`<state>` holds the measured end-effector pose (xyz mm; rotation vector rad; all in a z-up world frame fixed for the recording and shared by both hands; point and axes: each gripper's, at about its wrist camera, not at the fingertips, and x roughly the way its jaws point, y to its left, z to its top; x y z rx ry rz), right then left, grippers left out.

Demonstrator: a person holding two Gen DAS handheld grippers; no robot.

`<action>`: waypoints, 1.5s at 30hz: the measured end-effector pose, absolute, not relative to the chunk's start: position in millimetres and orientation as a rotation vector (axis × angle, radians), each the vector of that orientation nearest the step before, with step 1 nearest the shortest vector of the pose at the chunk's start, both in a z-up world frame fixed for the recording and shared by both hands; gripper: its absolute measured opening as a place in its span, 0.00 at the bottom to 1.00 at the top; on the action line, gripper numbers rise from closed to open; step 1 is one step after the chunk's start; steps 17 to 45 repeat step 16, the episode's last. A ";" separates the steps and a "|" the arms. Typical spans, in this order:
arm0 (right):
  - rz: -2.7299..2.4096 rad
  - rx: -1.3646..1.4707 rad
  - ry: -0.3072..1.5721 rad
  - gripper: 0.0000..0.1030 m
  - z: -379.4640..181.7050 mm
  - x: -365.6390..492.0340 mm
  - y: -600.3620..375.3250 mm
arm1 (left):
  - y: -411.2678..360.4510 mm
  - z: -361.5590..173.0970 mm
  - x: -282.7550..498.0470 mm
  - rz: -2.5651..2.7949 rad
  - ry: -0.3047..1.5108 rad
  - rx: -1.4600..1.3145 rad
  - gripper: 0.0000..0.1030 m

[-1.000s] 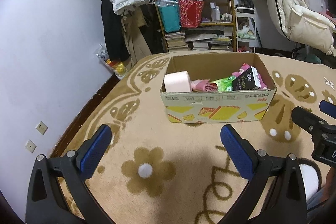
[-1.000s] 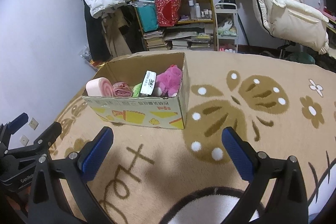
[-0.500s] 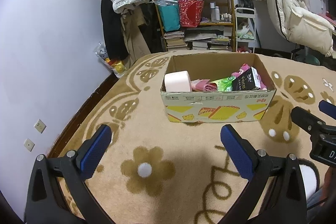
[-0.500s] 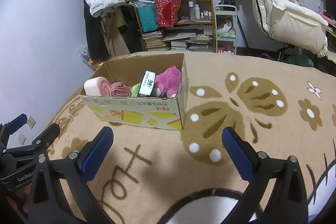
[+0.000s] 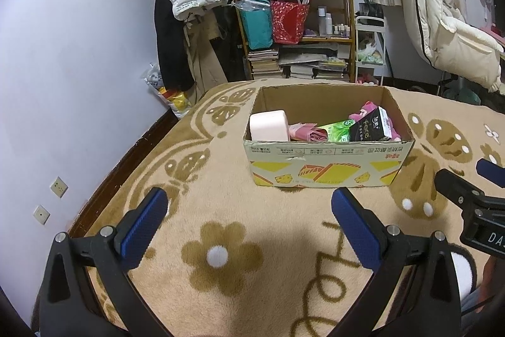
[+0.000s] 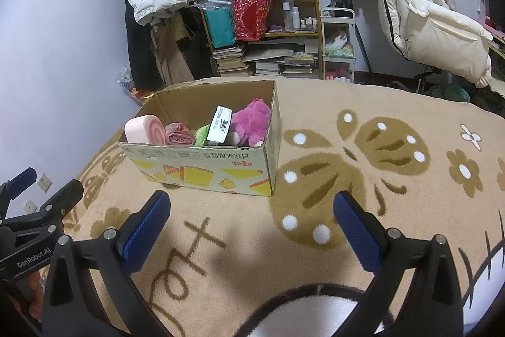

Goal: Organize soft objects

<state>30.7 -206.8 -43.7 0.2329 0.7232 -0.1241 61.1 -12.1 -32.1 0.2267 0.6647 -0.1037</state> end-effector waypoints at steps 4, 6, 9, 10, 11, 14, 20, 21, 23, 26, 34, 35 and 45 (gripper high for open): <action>-0.123 0.234 0.729 1.00 -44.4 30.3 -210.1 | -14.4 -31.4 59.9 -0.101 0.660 0.250 1.00; -0.122 0.234 0.728 1.00 -44.5 30.6 -209.9 | -15.6 -30.9 59.4 -0.103 0.660 0.254 1.00; -0.120 0.235 0.727 1.00 -44.8 30.2 -210.2 | -15.2 -30.7 59.2 -0.103 0.660 0.252 1.00; -0.123 0.231 0.723 1.00 -44.6 30.1 -210.8 | -15.0 -30.7 59.2 -0.104 0.660 0.254 1.00; -0.127 0.226 0.718 1.00 -43.8 29.7 -211.2 | -14.9 -30.4 58.7 -0.102 0.658 0.254 1.00; -0.126 0.227 0.716 1.00 -43.4 29.7 -211.9 | -14.9 -27.6 57.2 -0.096 0.645 0.252 1.00; -0.131 0.225 0.718 1.00 -43.0 29.7 -212.3 | -14.4 -26.8 57.2 -0.097 0.645 0.245 1.00; -0.131 0.225 0.718 1.00 -43.0 29.7 -212.3 | -14.4 -26.8 57.2 -0.097 0.645 0.245 1.00; -0.131 0.225 0.718 1.00 -43.0 29.7 -212.3 | -14.4 -26.8 57.2 -0.097 0.645 0.245 1.00; -0.131 0.225 0.718 1.00 -43.0 29.7 -212.3 | -14.4 -26.8 57.2 -0.097 0.645 0.245 1.00; -0.131 0.225 0.718 1.00 -43.0 29.7 -212.3 | -14.4 -26.8 57.2 -0.097 0.645 0.245 1.00; -0.131 0.225 0.718 1.00 -43.0 29.7 -212.3 | -14.4 -26.8 57.2 -0.097 0.645 0.245 1.00; -0.131 0.225 0.718 1.00 -43.0 29.7 -212.3 | -14.4 -26.8 57.2 -0.097 0.645 0.245 1.00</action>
